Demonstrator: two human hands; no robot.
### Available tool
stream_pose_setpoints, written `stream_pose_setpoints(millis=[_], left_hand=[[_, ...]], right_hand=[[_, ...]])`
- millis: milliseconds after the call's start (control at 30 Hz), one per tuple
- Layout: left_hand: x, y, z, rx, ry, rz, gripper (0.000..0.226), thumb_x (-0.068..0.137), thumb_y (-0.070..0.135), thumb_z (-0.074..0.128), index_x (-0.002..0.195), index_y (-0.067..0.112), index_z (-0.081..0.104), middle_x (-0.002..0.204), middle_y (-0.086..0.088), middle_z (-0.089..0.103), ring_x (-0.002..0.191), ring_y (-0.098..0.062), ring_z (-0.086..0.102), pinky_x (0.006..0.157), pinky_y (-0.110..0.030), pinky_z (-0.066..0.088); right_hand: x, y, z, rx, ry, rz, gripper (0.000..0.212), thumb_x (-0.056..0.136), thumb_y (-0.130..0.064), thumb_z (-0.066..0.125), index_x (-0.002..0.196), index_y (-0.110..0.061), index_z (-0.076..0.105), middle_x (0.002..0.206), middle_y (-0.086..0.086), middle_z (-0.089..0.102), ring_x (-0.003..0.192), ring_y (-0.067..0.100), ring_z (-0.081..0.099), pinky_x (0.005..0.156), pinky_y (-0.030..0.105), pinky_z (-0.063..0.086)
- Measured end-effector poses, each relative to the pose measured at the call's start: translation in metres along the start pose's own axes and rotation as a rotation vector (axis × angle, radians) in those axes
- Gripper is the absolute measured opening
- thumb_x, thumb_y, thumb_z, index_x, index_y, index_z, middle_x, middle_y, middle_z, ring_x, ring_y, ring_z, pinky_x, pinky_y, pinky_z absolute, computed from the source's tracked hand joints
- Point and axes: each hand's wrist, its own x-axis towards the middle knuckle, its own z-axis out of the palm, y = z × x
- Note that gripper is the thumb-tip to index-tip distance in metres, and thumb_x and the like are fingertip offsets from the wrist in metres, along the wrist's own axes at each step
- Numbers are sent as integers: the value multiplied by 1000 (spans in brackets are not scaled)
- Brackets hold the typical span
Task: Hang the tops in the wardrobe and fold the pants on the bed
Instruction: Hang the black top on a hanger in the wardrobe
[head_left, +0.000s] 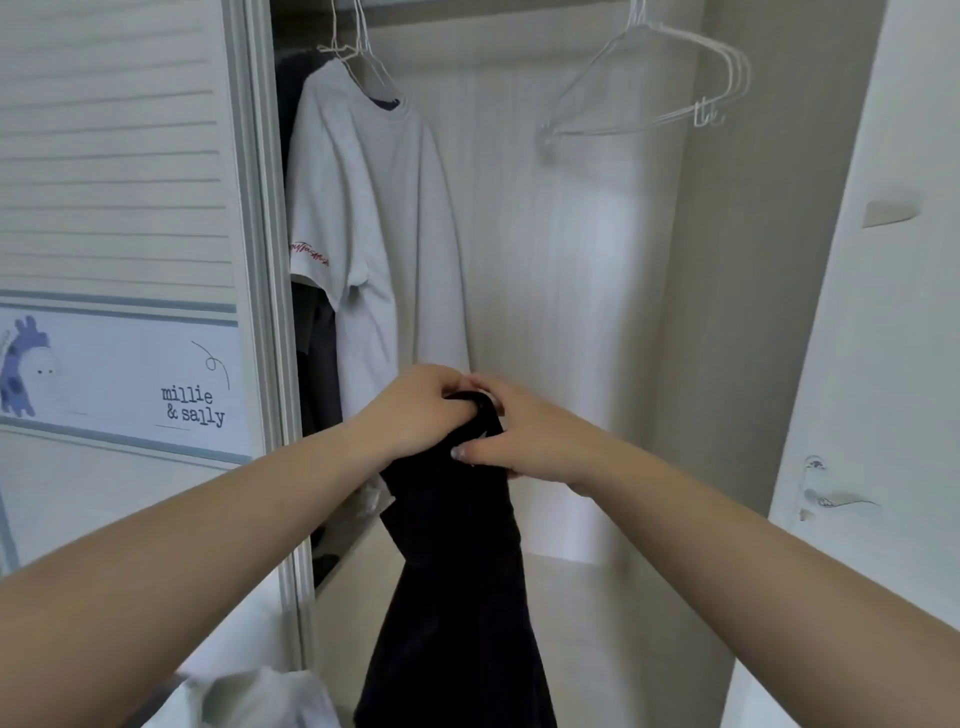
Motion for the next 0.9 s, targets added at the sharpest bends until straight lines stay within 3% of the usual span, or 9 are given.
stream_pose_setpoints(millis=[67, 167, 300, 367, 467, 600, 733, 900], left_hand=[[8, 1, -2, -25, 3, 27, 9, 86, 18, 61, 91, 19, 68, 87, -4, 72, 80, -15, 67, 74, -25, 50], [17, -1, -16, 88, -30, 149, 18, 85, 27, 66, 103, 26, 62, 79, -2, 69, 65, -5, 61, 65, -15, 46], [28, -4, -42, 253, -100, 357, 34, 90, 23, 63, 120, 36, 58, 105, 16, 66, 99, 4, 59, 91, -9, 42], [35, -2, -52, 256, -149, 448, 39, 93, 16, 58, 122, 42, 54, 112, 27, 59, 107, 13, 53, 94, -4, 36], [53, -4, -63, 207, -109, 534, 43, 93, 9, 58, 127, 34, 53, 116, 22, 61, 111, 11, 53, 96, -5, 35], [83, -6, -72, 82, -51, 547, 41, 88, 6, 64, 118, 34, 63, 118, 24, 62, 112, 12, 53, 95, -4, 37], [116, -13, -82, 85, -56, 531, 36, 85, 13, 69, 105, 43, 68, 109, 30, 65, 107, 7, 59, 94, -9, 42], [156, -16, -84, 95, 142, 493, 34, 84, 23, 71, 100, 52, 64, 102, 42, 61, 102, 16, 56, 85, 1, 38]], right_hand=[[1, 7, -1, -54, 132, -24, 60, 82, -11, 57, 135, -30, 38, 108, -8, 58, 85, 10, 62, 74, 24, 55], [5, 16, -12, -15, 272, 3, 42, 83, -10, 51, 116, -36, 51, 100, -8, 62, 77, 7, 62, 64, 20, 50], [23, 15, -30, 72, 396, -10, 30, 84, -11, 49, 90, -38, 60, 94, -9, 68, 68, 6, 62, 56, 17, 45], [34, 9, -41, 107, 453, -35, 31, 84, -11, 48, 85, -37, 65, 90, -14, 69, 74, 0, 63, 59, 12, 45], [54, -4, -62, 124, 483, -80, 39, 81, -7, 47, 74, -37, 70, 81, -24, 68, 77, -12, 59, 60, 0, 40], [78, -14, -92, 84, 505, -125, 42, 80, -8, 46, 69, -40, 71, 80, -27, 68, 79, -15, 58, 58, -2, 39], [102, -13, -129, 103, 558, -185, 43, 82, -6, 44, 70, -36, 73, 85, -20, 70, 84, -7, 61, 61, 3, 42], [135, -5, -168, 92, 579, -225, 40, 82, -7, 45, 73, -33, 74, 79, -21, 70, 78, -6, 63, 62, 7, 45]])
